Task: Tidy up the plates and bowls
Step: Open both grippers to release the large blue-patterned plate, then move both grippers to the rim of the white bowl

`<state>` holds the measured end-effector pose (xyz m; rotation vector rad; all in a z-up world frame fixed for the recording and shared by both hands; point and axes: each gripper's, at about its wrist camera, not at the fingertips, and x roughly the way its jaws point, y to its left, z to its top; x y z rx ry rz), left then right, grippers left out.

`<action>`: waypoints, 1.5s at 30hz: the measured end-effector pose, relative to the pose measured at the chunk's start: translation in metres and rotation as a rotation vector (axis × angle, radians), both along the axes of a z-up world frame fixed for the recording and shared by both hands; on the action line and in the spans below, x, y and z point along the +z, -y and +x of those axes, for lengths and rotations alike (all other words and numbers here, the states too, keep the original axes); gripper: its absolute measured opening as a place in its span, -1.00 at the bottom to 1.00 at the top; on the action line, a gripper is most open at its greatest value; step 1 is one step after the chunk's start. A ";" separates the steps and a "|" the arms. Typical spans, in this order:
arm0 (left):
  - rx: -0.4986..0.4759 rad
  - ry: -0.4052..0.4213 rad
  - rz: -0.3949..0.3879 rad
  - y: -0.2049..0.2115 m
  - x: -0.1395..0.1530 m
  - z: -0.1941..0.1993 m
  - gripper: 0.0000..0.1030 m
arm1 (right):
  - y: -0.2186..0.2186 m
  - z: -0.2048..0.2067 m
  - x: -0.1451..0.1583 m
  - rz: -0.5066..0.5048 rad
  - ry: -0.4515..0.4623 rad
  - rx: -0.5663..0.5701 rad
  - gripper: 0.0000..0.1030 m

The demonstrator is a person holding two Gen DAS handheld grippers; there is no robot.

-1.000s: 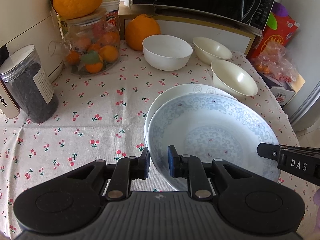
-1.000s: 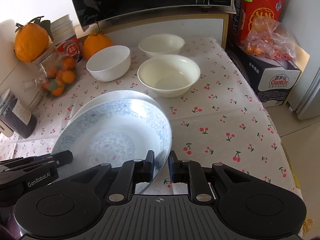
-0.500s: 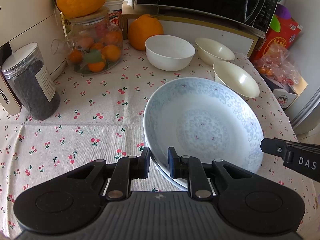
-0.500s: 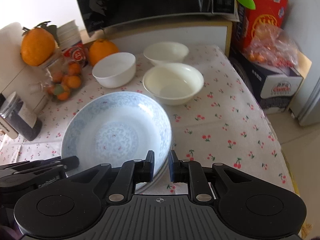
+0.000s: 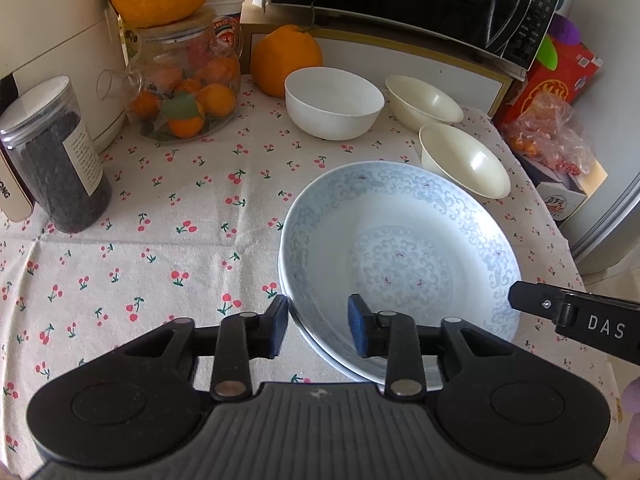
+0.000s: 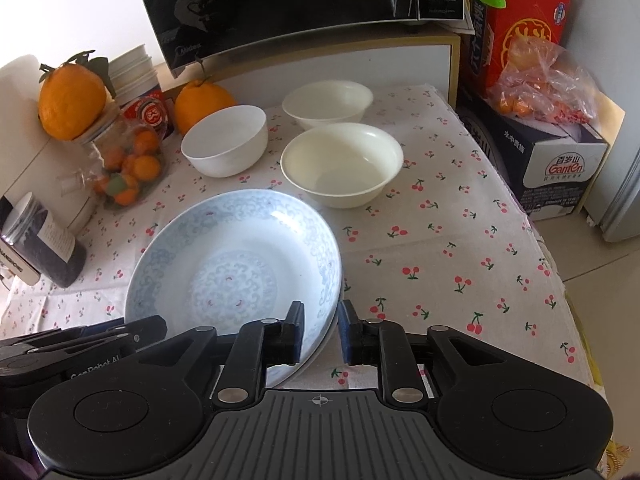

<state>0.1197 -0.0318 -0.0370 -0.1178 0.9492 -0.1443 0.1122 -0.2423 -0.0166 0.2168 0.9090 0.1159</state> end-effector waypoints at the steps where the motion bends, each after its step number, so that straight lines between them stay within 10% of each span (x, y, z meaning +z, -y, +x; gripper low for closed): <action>1: 0.002 -0.002 -0.004 -0.001 0.000 0.000 -0.30 | 0.000 0.000 0.000 0.008 -0.002 0.000 -0.47; 19: 0.051 0.058 0.022 -0.009 0.023 0.014 0.67 | -0.006 0.012 0.022 0.121 -0.001 0.026 0.59; 32: 0.156 0.085 0.020 -0.020 0.041 0.072 0.91 | -0.021 0.069 0.049 0.114 0.086 0.068 0.70; 45: 0.263 0.138 -0.184 -0.029 0.019 0.132 0.74 | -0.028 0.158 0.043 0.225 0.060 0.032 0.71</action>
